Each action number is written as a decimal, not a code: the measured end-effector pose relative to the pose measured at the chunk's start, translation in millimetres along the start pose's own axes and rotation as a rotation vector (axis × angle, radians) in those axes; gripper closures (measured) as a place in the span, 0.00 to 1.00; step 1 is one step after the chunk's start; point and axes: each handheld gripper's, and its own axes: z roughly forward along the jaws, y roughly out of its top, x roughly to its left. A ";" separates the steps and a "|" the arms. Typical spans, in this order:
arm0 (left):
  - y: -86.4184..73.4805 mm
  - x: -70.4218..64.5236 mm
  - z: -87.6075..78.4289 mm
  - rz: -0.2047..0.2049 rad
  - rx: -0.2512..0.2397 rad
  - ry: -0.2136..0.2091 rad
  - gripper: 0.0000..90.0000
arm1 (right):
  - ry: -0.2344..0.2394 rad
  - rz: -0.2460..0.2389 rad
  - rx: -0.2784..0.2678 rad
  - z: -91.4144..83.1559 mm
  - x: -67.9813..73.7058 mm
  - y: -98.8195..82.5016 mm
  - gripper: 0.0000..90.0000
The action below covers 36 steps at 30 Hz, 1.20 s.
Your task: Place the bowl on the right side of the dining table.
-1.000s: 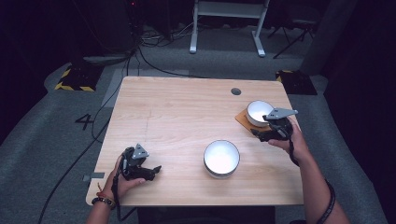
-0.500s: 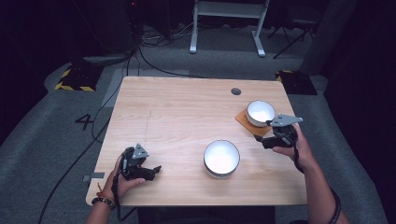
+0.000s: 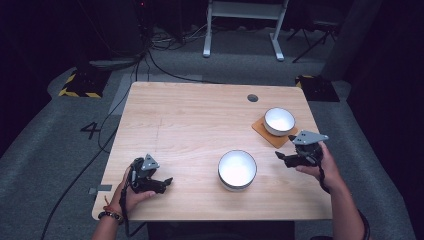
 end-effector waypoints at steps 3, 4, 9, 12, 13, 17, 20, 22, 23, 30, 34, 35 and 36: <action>0.0 0.0 0.0 -0.001 0.000 -0.001 0.13 | 0.008 -0.004 0.000 -0.7 2.8 -2.6 0.23; 0.0 0.0 0.0 0.000 0.000 0.000 0.13 | 0.011 -0.014 0.005 -0.8 4.1 -4.8 0.23; 0.0 -0.1 0.1 0.000 -0.001 0.002 0.13 | 0.018 0.000 0.012 -0.8 6.8 -9.6 0.23; 0.0 0.0 0.0 0.000 0.000 0.000 0.13 | 0.018 -0.017 0.016 -1.3 7.2 -13.0 0.23; 0.0 0.0 0.0 0.000 0.000 0.000 0.13 | 0.017 -0.015 0.021 -1.7 7.9 -14.6 0.23; 0.0 0.0 0.0 0.000 0.000 0.000 0.13 | 0.023 -0.004 0.035 -2.9 11.7 -21.1 0.23; -0.2 -0.4 0.1 -0.003 -0.002 0.002 0.13 | 0.025 -0.003 0.041 -3.3 12.7 -23.7 0.23; -0.4 -0.8 0.0 -0.007 -0.003 0.004 0.14 | 0.025 -0.007 0.044 -3.4 13.5 -26.2 0.23; -0.4 -0.8 -0.1 -0.007 -0.003 0.005 0.14 | 0.024 -0.006 0.047 -3.5 14.0 -27.4 0.23; -0.4 -0.6 -0.2 -0.003 -0.002 0.008 0.14 | 0.028 0.003 0.080 -4.7 18.7 -38.1 0.23; -0.3 -0.5 -0.2 -0.003 -0.002 0.008 0.14 | 0.019 0.015 0.104 -5.4 20.5 -46.7 0.23; -0.3 -0.5 -0.2 -0.003 -0.002 0.008 0.14 | 0.019 0.015 0.104 -5.4 20.5 -46.7 0.23; -0.4 -0.5 -0.1 -0.004 -0.003 0.008 0.14 | 0.021 0.016 0.105 -5.5 20.2 -48.1 0.23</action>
